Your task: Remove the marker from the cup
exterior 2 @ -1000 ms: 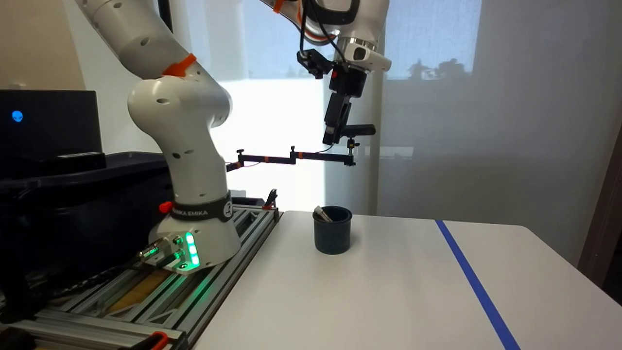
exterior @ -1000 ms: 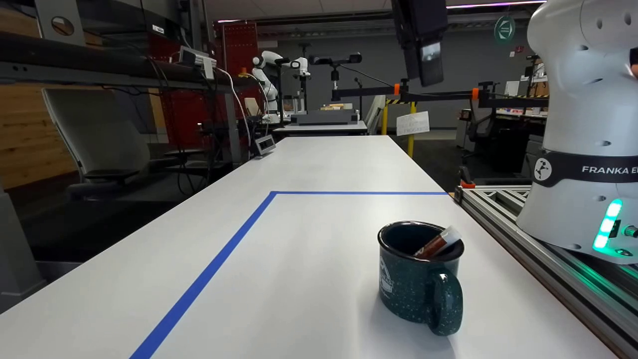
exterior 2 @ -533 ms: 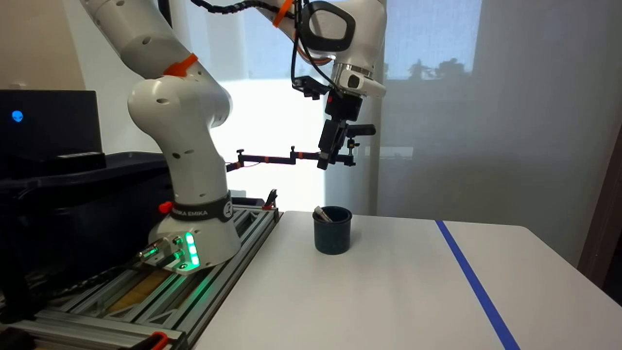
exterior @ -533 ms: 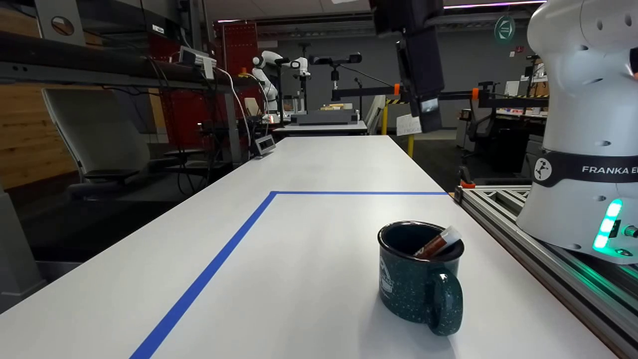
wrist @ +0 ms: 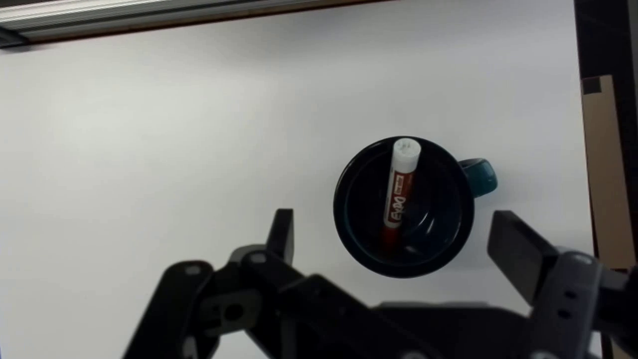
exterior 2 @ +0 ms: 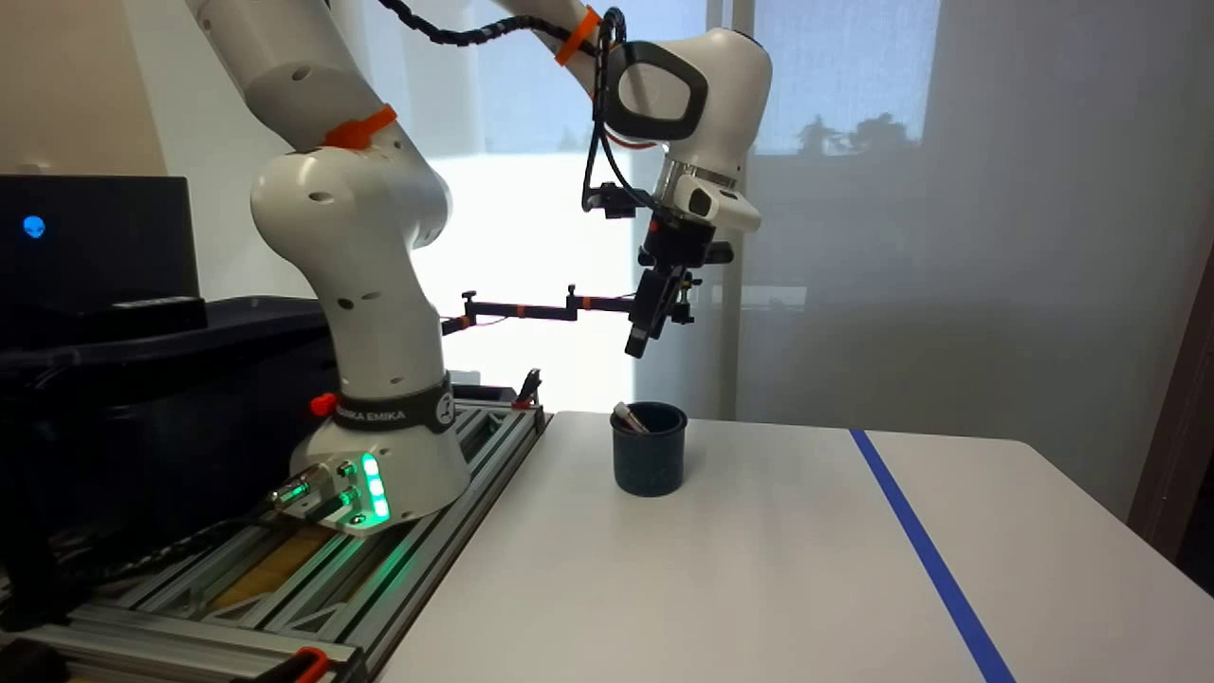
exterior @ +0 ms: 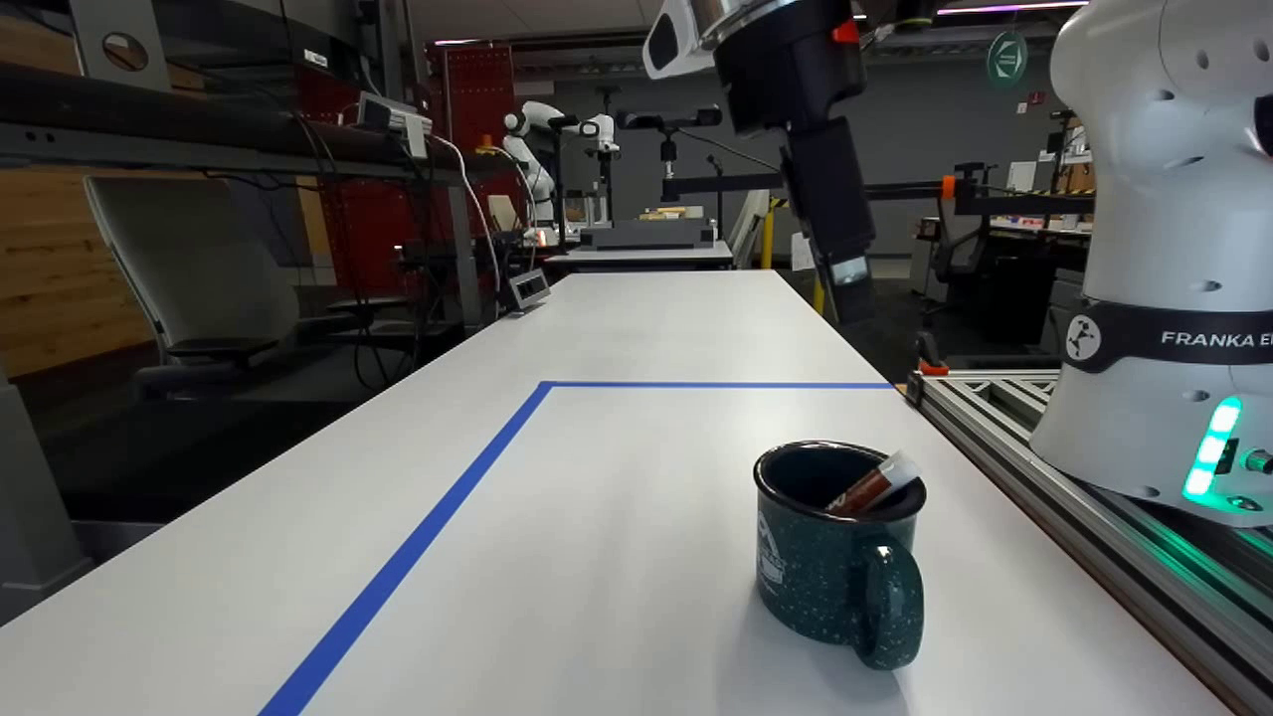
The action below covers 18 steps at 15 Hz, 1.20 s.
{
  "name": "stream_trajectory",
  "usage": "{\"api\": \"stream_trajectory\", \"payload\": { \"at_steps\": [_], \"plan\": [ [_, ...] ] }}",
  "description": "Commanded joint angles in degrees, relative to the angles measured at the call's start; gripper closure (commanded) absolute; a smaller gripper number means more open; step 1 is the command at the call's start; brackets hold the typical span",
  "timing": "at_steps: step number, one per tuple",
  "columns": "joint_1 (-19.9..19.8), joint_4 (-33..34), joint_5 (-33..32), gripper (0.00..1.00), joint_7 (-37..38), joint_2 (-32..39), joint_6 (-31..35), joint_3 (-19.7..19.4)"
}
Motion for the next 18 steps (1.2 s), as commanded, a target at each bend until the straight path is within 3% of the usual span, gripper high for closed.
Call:
{"api": "stream_trajectory", "payload": {
  "at_steps": [1,18],
  "plan": [
    [1.24,0.06,2.15,0.00,-2.42,3.60,3.75,-0.70],
    [2.91,0.12,0.76,0.00,-2.21,15.43,15.73,0.64]
  ]
}}
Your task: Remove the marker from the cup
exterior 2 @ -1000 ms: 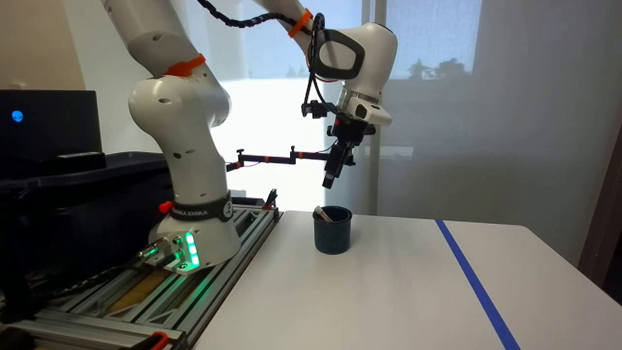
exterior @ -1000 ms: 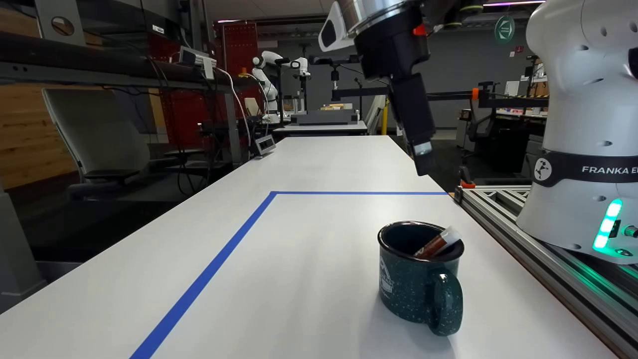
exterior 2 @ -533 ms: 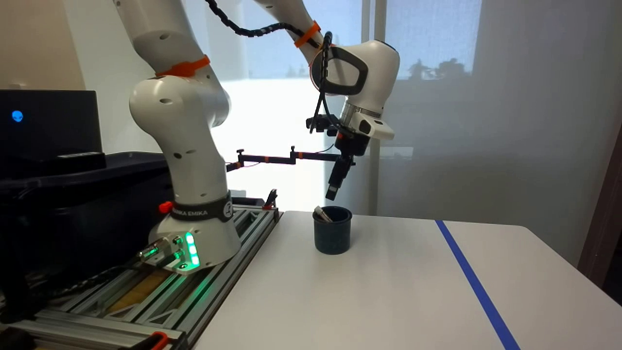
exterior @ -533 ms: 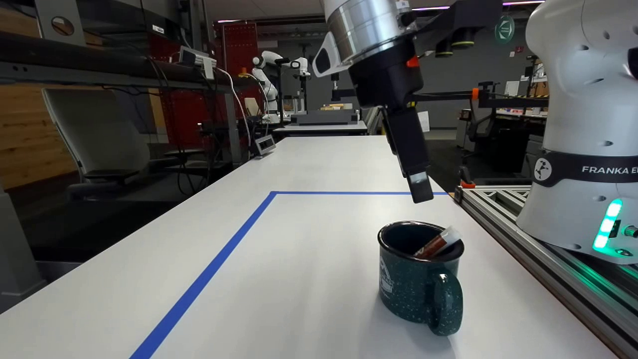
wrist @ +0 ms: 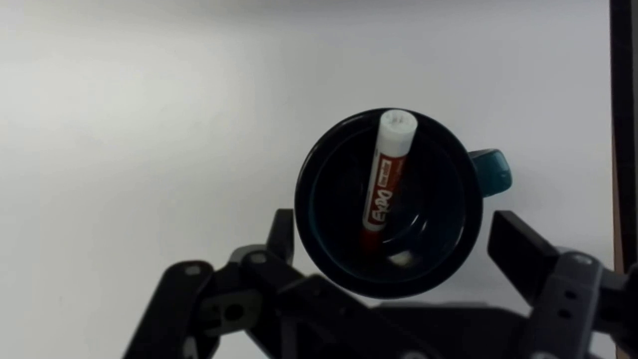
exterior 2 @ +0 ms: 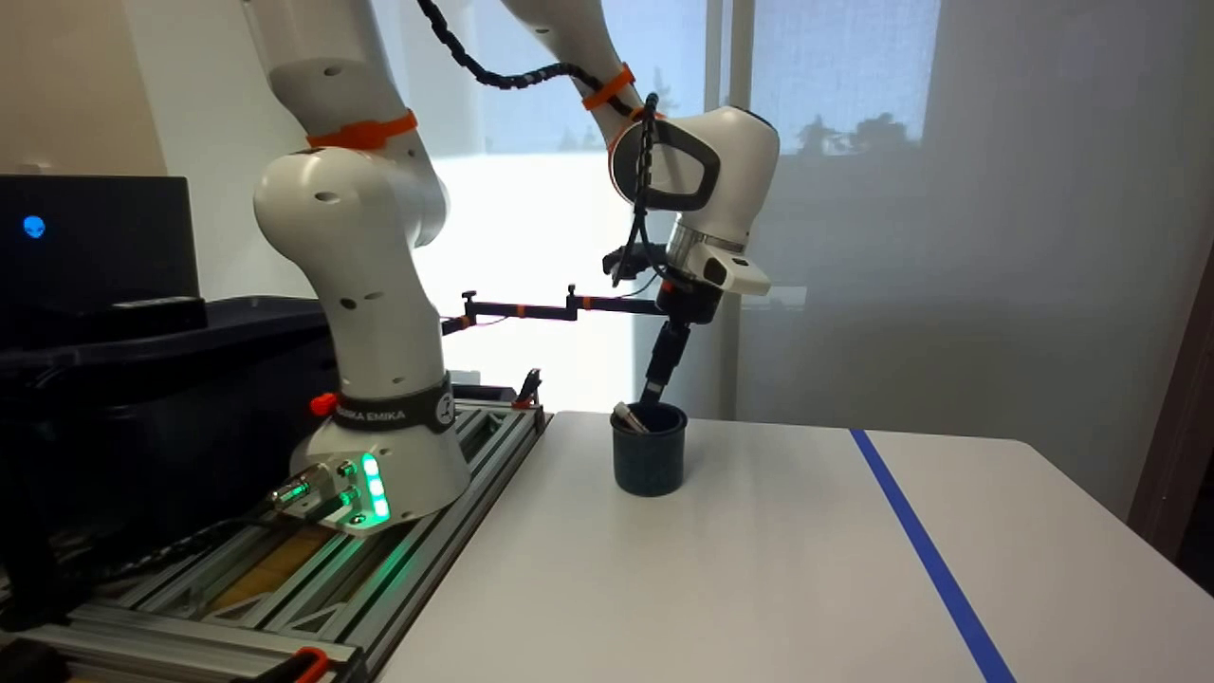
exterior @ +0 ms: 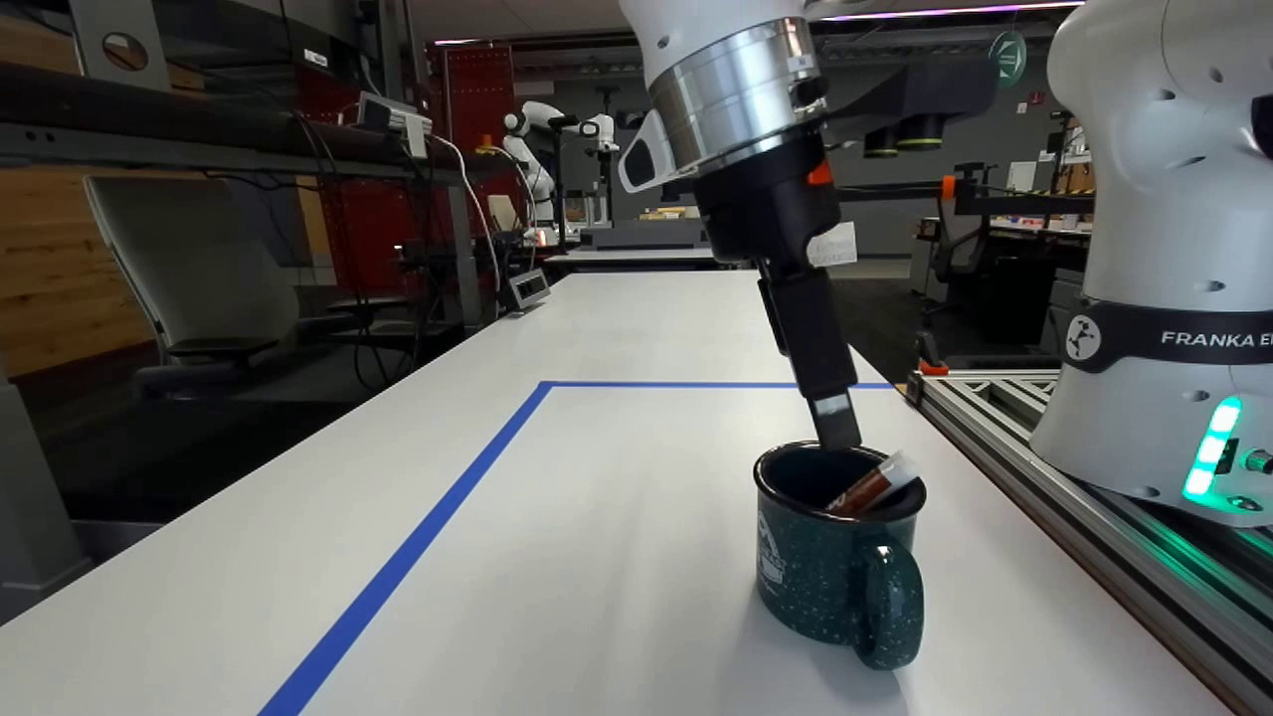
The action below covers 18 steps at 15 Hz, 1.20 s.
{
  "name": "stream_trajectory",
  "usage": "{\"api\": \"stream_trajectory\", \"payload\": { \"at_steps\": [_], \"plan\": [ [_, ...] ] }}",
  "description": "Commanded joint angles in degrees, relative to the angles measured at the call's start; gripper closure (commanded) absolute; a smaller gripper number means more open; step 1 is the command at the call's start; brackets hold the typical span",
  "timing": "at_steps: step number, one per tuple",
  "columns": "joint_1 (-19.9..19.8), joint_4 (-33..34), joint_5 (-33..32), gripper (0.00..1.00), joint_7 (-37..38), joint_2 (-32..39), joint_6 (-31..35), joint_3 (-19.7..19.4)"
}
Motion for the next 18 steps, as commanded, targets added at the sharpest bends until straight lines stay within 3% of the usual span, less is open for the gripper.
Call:
{"api": "stream_trajectory", "payload": {
  "at_steps": [1,4,6,7,12,15,18],
  "plan": [
    [1.15,0.07,0.19,0.00,0.81,2.03,2.44,0.60],
    [1.89,0.09,0.20,0.03,1.23,3.23,3.61,1.13],
    [2.35,0.14,0.30,0.28,1.38,3.94,4.02,1.43],
    [2.49,0.17,0.27,0.30,1.43,4.21,4.16,1.53],
    [2.73,0.20,0.25,0.65,1.65,5.53,4.51,1.41],
    [2.58,0.21,-0.12,0.71,2.24,6.43,4.68,1.31],
    [2.56,0.22,-0.23,0.66,2.81,7.28,4.84,1.25]
  ]
}}
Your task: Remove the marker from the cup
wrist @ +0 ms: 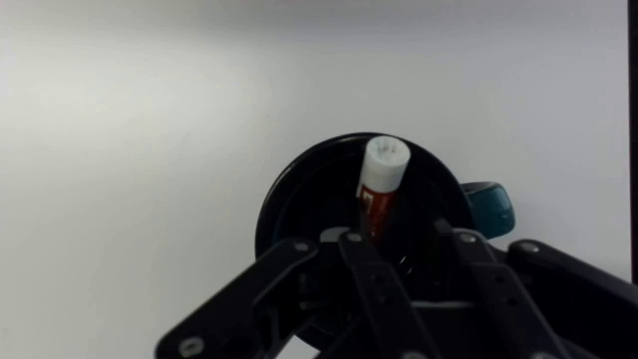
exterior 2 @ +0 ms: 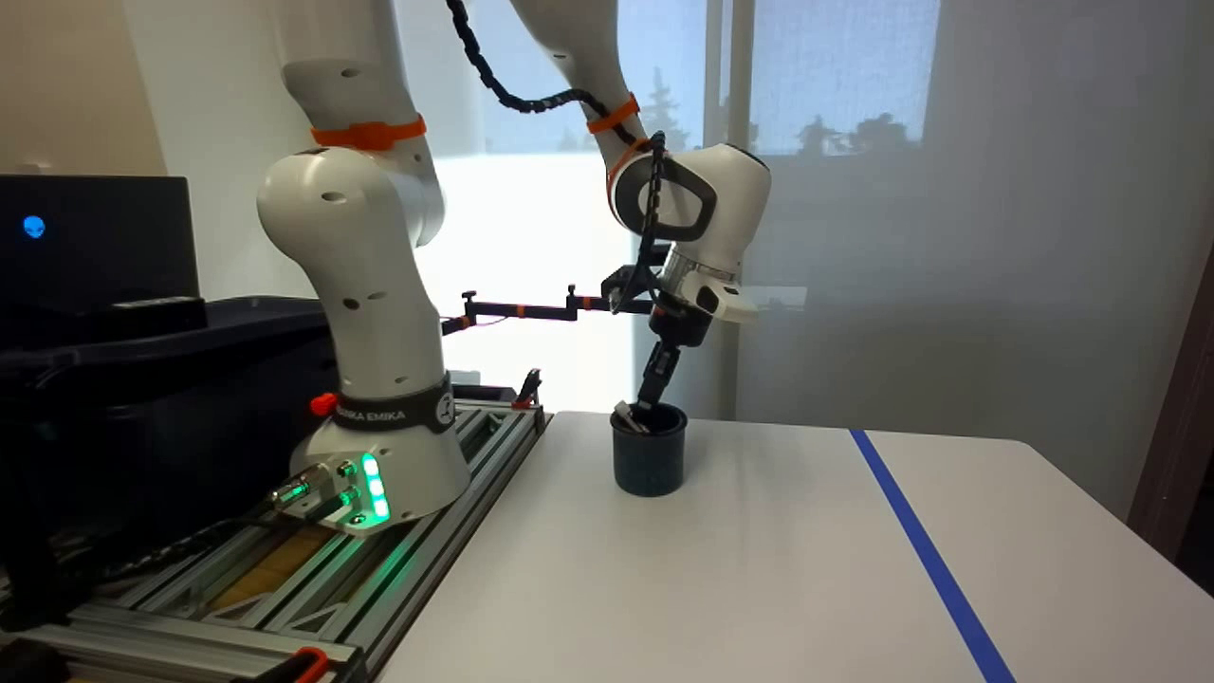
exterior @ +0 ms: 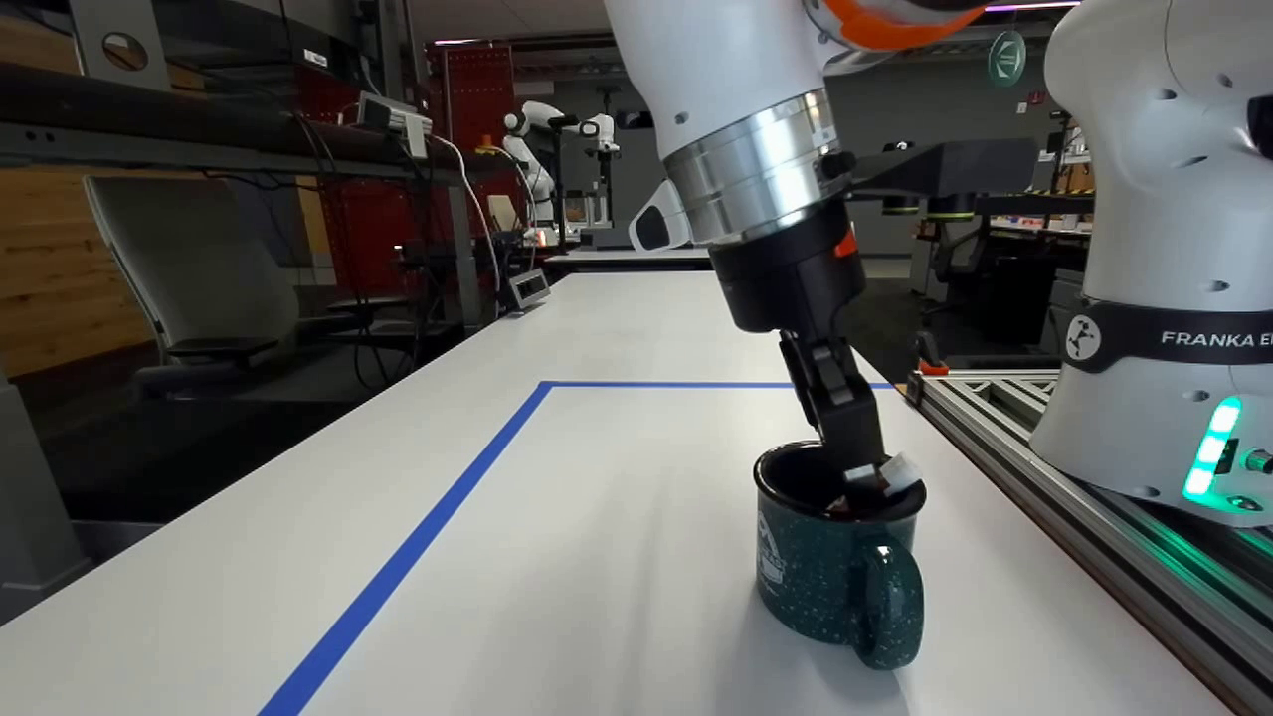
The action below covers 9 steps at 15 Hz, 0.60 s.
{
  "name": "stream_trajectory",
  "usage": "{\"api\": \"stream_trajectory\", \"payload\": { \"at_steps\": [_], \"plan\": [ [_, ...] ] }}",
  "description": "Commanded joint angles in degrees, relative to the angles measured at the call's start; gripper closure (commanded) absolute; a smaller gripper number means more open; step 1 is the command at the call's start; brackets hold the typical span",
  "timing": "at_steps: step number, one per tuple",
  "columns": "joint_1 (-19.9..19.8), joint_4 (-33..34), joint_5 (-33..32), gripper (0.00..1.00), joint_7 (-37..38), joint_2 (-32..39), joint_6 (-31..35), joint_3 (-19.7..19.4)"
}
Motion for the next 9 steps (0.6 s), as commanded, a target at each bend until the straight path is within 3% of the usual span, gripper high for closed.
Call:
{"api": "stream_trajectory", "payload": {
  "at_steps": [1,7,8,9],
  "plan": [
    [0.34,0.08,-0.27,0.63,1.62,1.15,1.01,0.02],
    [0.37,0.11,-0.72,0.66,2.56,2.83,1.96,-0.06],
    [0.37,0.13,-0.89,0.75,2.71,3.14,2.09,-0.09],
    [0.36,0.15,-0.98,0.92,2.68,3.17,2.12,-0.13]
  ]
}}
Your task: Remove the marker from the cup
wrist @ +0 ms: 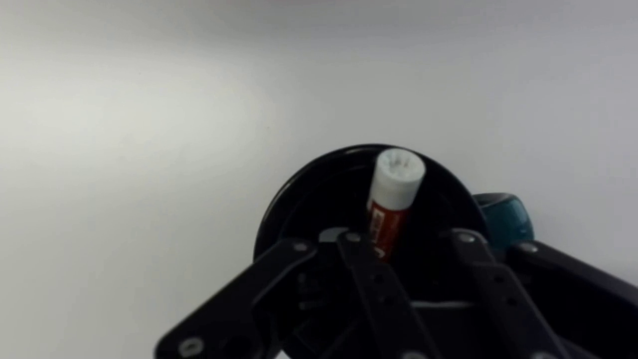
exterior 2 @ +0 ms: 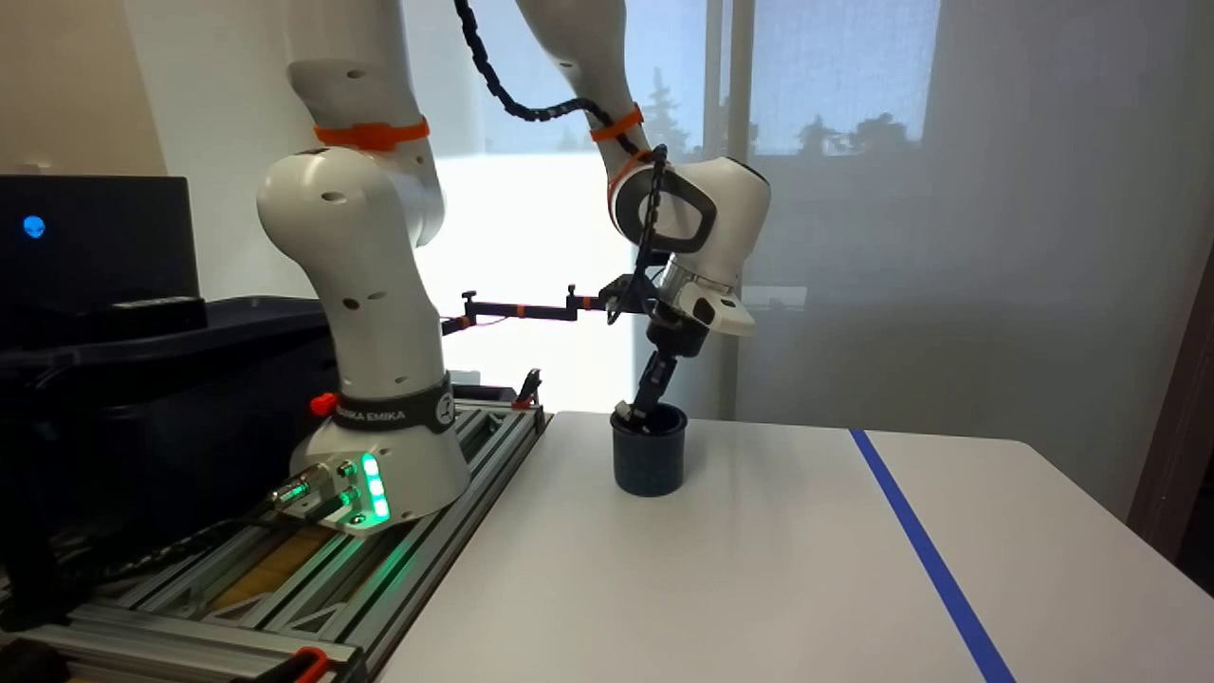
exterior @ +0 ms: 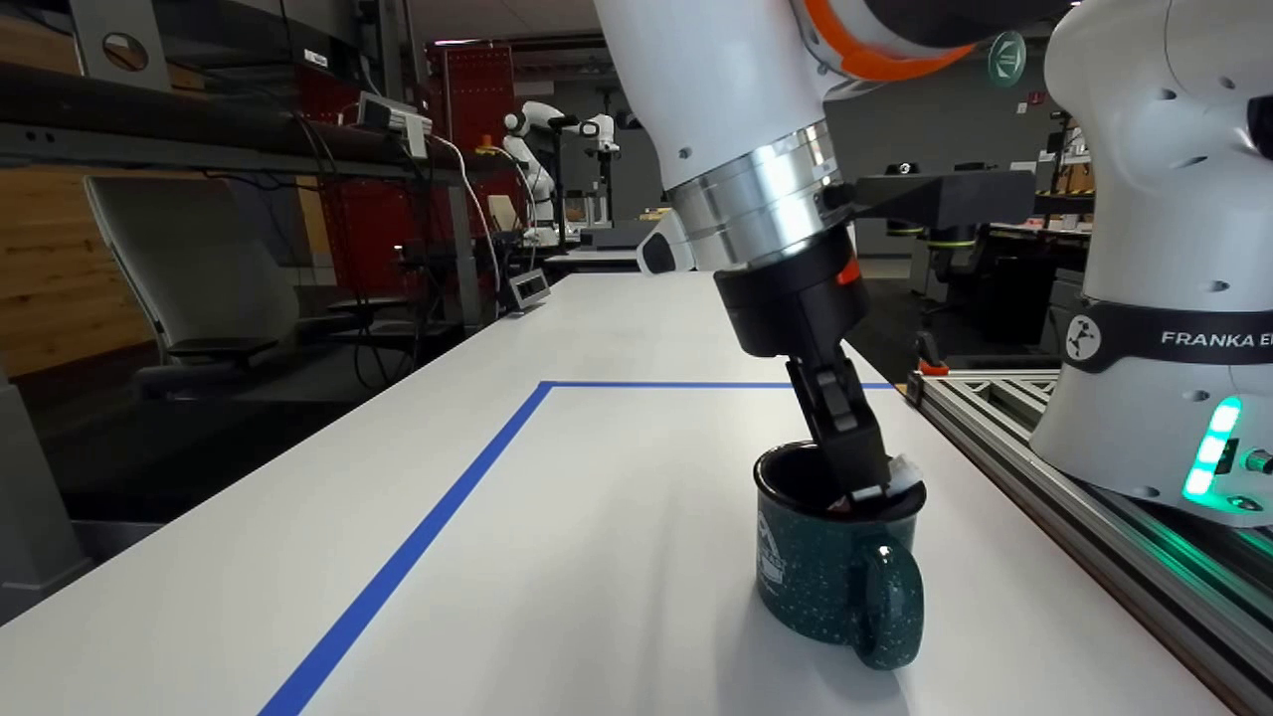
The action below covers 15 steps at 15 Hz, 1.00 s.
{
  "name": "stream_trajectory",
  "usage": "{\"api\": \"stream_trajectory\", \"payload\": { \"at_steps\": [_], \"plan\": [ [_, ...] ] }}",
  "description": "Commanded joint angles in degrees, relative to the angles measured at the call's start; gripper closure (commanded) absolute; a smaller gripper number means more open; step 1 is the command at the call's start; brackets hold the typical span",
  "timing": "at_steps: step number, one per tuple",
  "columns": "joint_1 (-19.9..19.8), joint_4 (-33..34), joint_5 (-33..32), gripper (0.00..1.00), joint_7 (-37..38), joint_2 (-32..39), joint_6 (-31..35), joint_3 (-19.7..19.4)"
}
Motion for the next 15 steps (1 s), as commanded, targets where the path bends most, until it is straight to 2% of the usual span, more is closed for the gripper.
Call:
{"api": "stream_trajectory", "payload": {
  "at_steps": [1,3,7,9,15],
  "plan": [
    [0.37,0.10,-0.68,1.00,1.22,0.45,0.95,-0.10],
    [0.42,0.19,-0.83,0.95,1.34,-1.10,-0.34,-0.09],
    [0.50,0.55,-1.68,0.95,1.50,-5.18,-5.61,0.05],
    [0.48,-0.78,-1.50,0.95,1.52,-9.10,-9.52,0.11],
    [-0.26,0.75,-2.55,0.95,1.06,-19.92,-25.06,-0.16]
  ]
}}
